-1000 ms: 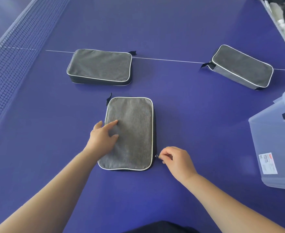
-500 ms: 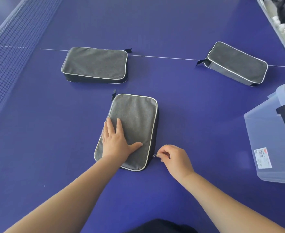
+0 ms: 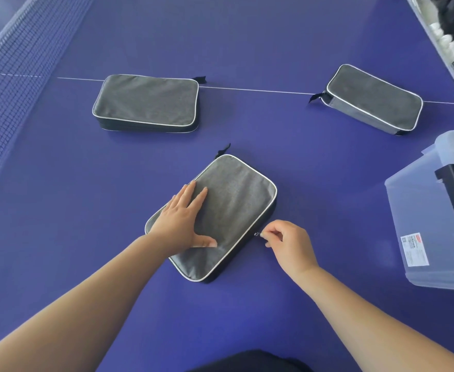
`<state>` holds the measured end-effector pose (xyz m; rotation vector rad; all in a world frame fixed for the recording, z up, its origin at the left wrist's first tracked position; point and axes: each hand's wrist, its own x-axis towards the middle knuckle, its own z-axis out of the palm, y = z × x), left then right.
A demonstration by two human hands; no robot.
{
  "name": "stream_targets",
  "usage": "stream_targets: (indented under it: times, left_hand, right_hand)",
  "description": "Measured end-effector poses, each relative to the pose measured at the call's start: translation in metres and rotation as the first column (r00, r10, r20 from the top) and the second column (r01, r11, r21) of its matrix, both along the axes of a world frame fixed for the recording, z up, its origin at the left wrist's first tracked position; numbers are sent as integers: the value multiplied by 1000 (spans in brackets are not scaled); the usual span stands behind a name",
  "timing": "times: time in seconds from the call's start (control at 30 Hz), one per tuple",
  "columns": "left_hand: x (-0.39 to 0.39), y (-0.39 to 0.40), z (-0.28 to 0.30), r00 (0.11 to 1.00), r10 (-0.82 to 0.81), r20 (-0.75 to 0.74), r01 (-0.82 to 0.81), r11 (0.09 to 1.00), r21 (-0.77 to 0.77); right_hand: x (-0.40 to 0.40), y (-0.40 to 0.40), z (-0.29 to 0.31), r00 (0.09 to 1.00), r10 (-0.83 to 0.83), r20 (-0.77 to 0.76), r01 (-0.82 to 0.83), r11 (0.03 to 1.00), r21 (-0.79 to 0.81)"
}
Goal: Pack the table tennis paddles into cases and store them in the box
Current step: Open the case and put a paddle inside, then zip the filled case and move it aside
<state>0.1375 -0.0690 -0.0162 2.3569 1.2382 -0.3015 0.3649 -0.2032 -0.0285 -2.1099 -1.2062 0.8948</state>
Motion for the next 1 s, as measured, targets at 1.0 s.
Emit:
stream_targets:
  times: [1.0]
  left_hand:
    - [87, -25, -18, 933, 353, 64, -356, 892, 279]
  right_hand:
    - [58, -8, -10, 993, -68, 94, 67, 998, 16]
